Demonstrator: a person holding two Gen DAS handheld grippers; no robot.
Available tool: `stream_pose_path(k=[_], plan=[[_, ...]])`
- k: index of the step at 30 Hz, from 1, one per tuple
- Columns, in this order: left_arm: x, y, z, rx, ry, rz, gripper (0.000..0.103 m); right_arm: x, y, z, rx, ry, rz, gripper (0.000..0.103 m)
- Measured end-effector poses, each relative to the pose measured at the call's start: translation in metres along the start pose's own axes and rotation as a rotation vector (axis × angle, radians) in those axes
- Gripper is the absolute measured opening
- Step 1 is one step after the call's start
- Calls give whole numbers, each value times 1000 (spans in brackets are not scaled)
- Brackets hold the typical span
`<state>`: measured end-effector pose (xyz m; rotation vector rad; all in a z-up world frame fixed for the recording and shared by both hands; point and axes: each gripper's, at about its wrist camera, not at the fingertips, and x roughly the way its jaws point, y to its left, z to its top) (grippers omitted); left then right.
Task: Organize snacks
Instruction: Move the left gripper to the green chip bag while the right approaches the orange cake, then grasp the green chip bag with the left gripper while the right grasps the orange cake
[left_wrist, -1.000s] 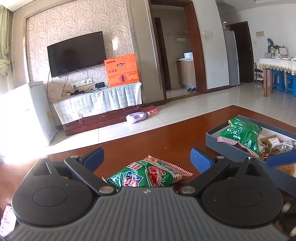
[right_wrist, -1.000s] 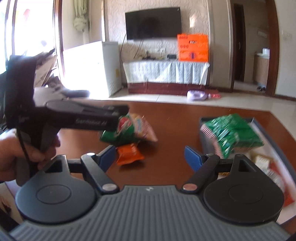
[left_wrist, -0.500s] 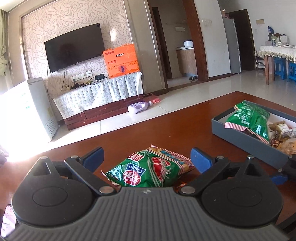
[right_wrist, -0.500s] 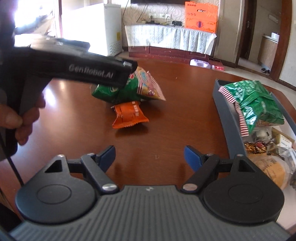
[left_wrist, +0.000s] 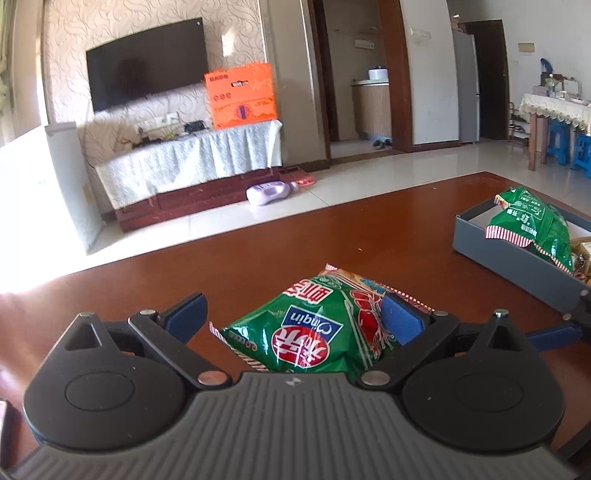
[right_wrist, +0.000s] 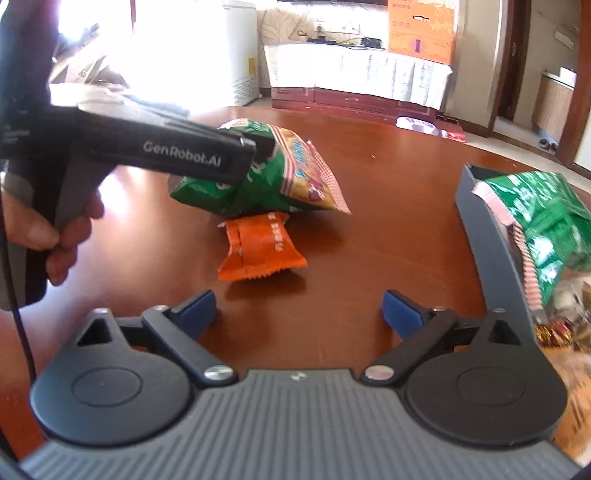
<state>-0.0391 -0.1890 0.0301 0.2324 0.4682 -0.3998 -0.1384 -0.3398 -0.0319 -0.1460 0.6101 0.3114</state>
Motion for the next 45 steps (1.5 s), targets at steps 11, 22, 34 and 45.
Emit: stream_pose_path(k=[11,22,34,45], plan=[[10,18,-7,16,-22,-115,102,28,7,27,-43,-15,45,99],[28,9,-9,61,7,-193,103,24,11,37,-74,-9,101,42],[41,-22,-17,104,100,-167,102,6,8,30,-76,23,61,41],[31,-30,-22,20,119,-20,80,-21,7,8,-80,47,-28,41]])
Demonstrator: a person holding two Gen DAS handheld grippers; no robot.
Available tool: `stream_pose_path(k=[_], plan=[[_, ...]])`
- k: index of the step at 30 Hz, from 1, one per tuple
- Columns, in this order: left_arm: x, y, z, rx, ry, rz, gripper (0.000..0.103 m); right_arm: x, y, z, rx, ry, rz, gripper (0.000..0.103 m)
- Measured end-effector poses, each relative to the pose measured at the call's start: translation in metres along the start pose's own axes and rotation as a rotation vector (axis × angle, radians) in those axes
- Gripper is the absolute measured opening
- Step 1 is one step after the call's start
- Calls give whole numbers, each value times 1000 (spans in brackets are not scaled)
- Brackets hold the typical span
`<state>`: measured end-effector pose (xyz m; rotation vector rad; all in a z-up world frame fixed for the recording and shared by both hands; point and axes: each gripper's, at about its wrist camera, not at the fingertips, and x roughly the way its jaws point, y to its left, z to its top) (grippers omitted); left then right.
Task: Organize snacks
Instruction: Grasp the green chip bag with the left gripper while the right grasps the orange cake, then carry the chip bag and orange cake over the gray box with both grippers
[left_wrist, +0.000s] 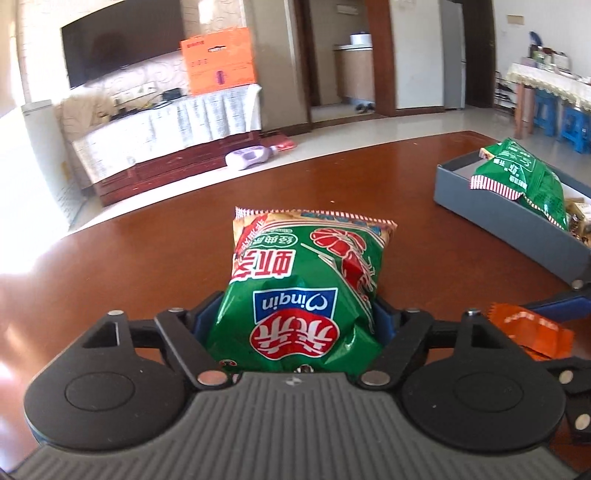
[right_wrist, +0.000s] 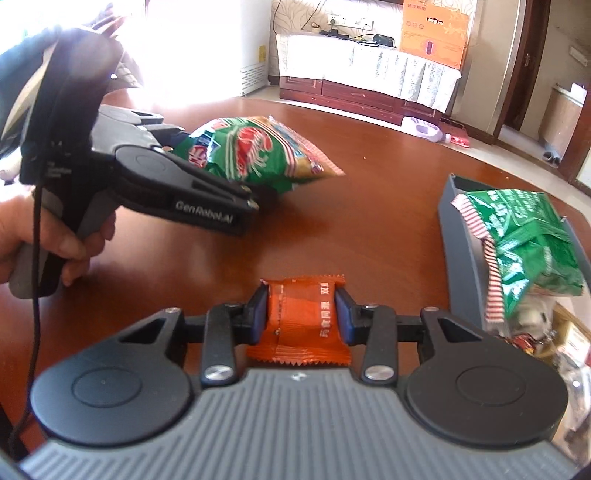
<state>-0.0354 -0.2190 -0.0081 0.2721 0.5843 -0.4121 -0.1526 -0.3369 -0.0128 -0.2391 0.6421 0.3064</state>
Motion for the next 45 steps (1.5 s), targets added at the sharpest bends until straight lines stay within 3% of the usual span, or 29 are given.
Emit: stream_pose_path(k=[7,14,28,37,45], plan=[[-15,-16,-7,2,1,117,74,-22,-5,-11,7,-49,-12,41],[-46,-36,-15,8,-18,158,73,-45,-14,-15,65,-114,-11,41],[-103,-97,-25,58,-88,146,74,-109,-41,-35,182,-345,-60,41],[-113,-137,-25,153,-123,111,74,-126,-55,-50,204,-381,-106,41],[-115,-159,-16,159,-142,62,74,-135,-74,-62,229,-380,-152,41]])
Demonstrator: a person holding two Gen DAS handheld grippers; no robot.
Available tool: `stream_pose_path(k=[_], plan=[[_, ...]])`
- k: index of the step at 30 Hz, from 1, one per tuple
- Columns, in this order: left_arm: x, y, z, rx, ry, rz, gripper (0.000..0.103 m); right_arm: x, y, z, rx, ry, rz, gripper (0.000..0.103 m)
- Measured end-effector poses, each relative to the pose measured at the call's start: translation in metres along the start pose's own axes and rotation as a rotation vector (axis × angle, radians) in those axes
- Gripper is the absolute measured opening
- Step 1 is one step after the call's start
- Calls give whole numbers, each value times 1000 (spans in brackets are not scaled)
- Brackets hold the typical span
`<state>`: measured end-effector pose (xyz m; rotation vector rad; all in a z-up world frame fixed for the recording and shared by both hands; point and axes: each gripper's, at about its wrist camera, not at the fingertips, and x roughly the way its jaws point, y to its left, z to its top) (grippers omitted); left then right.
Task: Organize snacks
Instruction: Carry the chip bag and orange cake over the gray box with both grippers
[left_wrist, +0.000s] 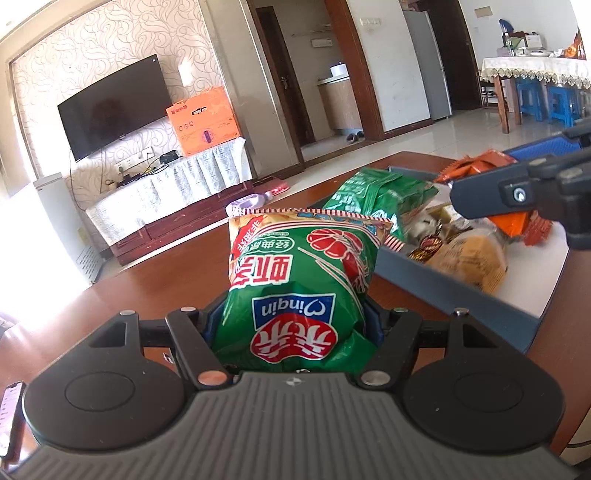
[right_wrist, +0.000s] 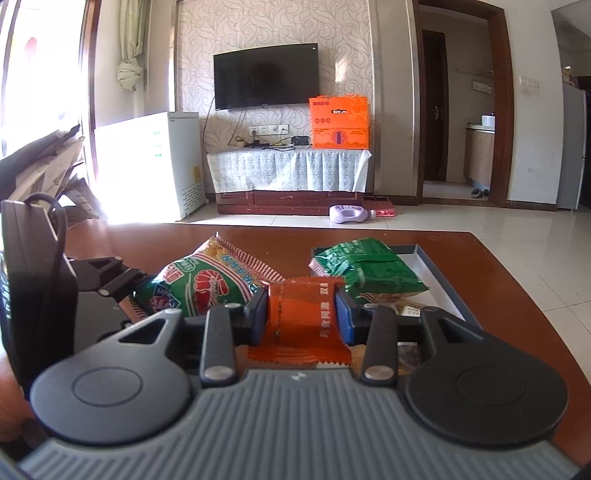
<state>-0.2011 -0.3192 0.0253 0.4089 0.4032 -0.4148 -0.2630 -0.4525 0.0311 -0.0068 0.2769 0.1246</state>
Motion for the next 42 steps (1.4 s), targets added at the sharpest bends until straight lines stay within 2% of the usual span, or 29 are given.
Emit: stream_pose_path(k=[10,21,26,34,36,38,42], plan=[[11,-7,13,-29,-16,-32,74,-8,-27,-4,25,-3,-55,41],[19,-35,27,-16,-71,-132,74,-12,-42,-4,55,-14,-92,41],[29,-43,33,-47,-76,-181,74,-10,-53,-5,98,-8,-118,41],[50,-79,40,-39,-102,-255,75,-3,-71,-12,139,20,-156,41],[57,-81,41,-62,-105,-280,78,-1,-74,-14,146,29,-163,41],[61,-85,43,-64,-104,-248,87,0,-78,-14,153,33,-168,41],[61,-85,44,-42,-93,-224,92,2,-78,-16,159,41,-163,41]])
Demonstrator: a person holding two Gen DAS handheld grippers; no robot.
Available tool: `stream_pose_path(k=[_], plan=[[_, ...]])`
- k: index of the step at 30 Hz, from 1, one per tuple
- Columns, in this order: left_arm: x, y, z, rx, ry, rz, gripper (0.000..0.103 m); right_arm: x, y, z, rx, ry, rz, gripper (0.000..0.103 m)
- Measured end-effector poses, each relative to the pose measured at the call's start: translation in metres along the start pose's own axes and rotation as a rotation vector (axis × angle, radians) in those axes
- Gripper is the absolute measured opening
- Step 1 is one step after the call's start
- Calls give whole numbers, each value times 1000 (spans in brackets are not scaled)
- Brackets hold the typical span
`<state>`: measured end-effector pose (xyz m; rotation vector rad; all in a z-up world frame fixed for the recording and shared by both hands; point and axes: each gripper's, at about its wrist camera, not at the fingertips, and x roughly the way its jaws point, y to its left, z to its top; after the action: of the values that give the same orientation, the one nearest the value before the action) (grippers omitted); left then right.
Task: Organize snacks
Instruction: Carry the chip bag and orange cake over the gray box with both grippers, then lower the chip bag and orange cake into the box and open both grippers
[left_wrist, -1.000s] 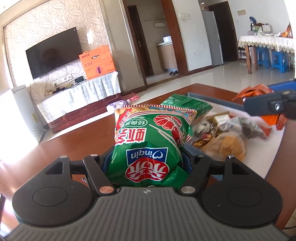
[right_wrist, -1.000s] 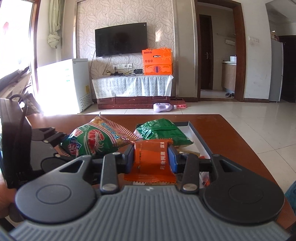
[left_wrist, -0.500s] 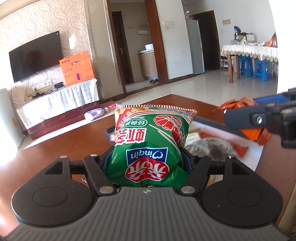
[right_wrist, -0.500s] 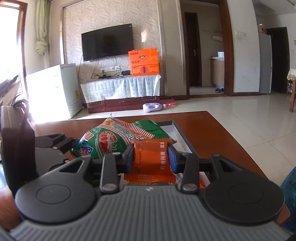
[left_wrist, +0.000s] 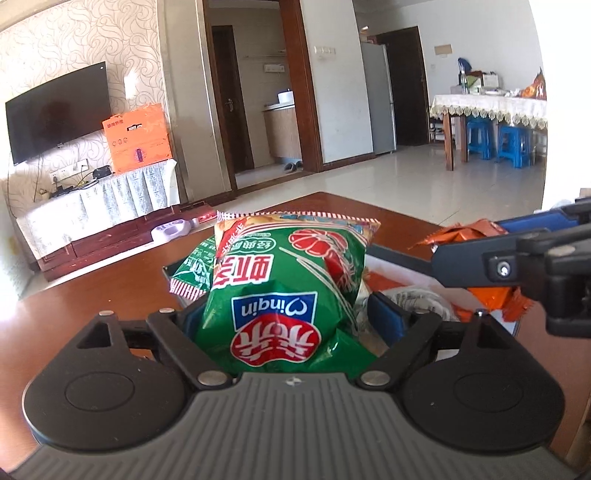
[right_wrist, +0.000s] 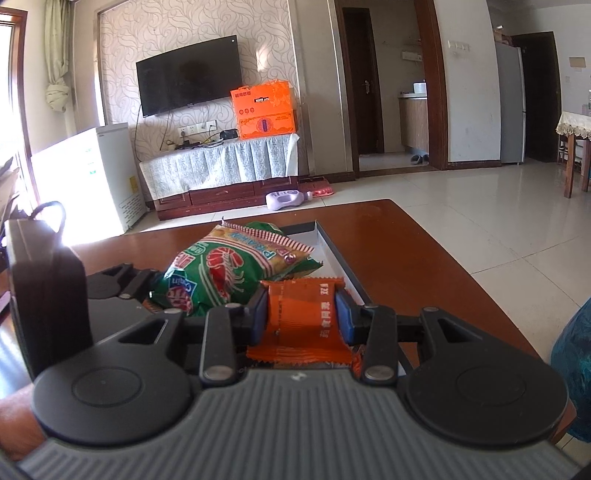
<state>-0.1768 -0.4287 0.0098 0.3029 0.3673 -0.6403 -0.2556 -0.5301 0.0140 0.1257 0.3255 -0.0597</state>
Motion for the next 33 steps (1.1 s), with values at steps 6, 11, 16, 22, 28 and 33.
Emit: stream_pose_path(k=[6,11,16,22,28,33], plan=[[-25,-13,-4,92,-44,-29,101,1,2,-4,-7,13,6,41],[-48,-17,-14,130,-43,-40,102,5,3,-8,-10,42,11,41],[-61,-17,-24,143,-36,-59,102,10,2,-10,-2,73,8,41],[-34,-4,-17,81,-34,-68,102,13,2,-10,-1,82,1,41],[3,8,-7,73,-17,-51,102,21,0,-9,-2,97,-7,41],[-18,8,-3,131,-69,-35,103,16,2,-8,-1,78,-6,41]])
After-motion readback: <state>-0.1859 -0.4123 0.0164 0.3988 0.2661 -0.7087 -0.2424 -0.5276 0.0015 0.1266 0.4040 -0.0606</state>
